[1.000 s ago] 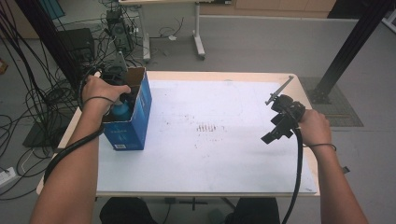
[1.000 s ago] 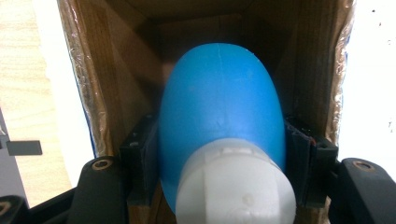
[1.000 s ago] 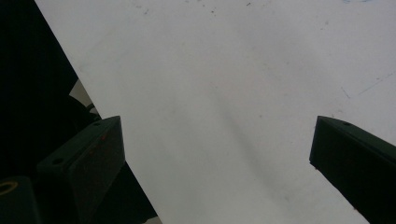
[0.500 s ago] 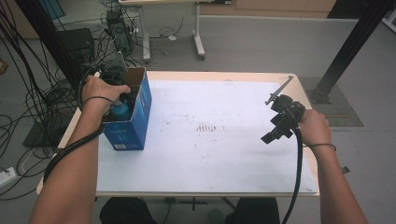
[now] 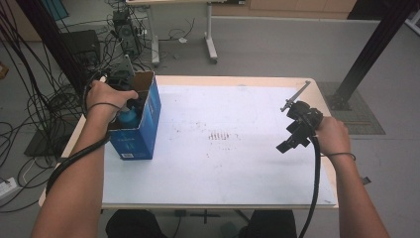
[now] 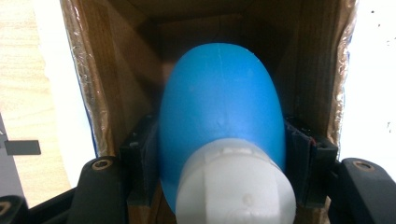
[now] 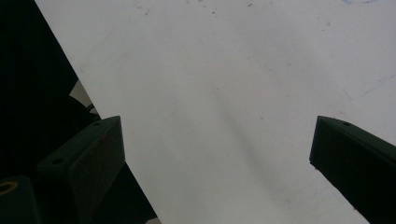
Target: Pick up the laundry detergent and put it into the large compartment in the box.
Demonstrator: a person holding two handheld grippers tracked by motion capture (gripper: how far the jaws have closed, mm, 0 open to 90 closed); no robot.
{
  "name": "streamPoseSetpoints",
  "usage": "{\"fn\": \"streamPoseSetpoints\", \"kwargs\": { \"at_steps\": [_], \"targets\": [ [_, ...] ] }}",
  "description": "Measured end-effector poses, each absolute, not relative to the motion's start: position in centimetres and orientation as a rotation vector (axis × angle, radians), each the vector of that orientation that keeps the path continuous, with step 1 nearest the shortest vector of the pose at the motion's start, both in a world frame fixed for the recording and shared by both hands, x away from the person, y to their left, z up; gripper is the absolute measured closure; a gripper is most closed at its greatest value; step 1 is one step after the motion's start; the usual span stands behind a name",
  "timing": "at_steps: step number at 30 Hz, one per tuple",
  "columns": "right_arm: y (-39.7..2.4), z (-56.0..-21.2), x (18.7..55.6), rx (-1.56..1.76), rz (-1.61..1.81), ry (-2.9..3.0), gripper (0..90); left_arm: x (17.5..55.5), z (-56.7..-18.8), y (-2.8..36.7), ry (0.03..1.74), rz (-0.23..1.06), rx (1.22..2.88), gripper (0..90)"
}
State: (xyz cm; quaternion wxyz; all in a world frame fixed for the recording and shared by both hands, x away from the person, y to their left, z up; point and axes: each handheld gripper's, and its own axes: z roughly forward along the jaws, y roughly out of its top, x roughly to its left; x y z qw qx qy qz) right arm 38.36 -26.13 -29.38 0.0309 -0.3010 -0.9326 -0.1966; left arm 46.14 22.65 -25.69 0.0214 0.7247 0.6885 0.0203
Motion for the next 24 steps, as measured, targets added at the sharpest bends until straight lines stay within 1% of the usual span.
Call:
{"fn": "streamPoseSetpoints", "kwargs": {
  "at_steps": [16,19,20,23,24],
  "targets": [
    [-25.99,-29.59,38.46,-0.928,-0.606,-2.867,3.1,46.14,-25.75,22.76,2.134,0.046,2.251,37.5],
    [-25.91,-29.65,38.5,-0.923,-0.609,-2.865,3.1,46.15,-25.84,22.78,2.131,0.012,2.244,37.1],
    [-25.88,-29.65,38.51,-0.922,-0.608,-2.865,3.1,46.17,-25.97,22.77,2.134,-0.011,2.255,35.8],
    [-25.79,-29.69,38.54,-0.921,-0.605,-2.865,3.2,46.17,-26.05,22.99,2.145,-0.006,2.246,31.3],
    [-25.78,-29.71,38.55,-0.924,-0.606,-2.865,3.0,46.15,-26.07,23.06,2.145,-0.009,2.237,31.0]
  ]
}}
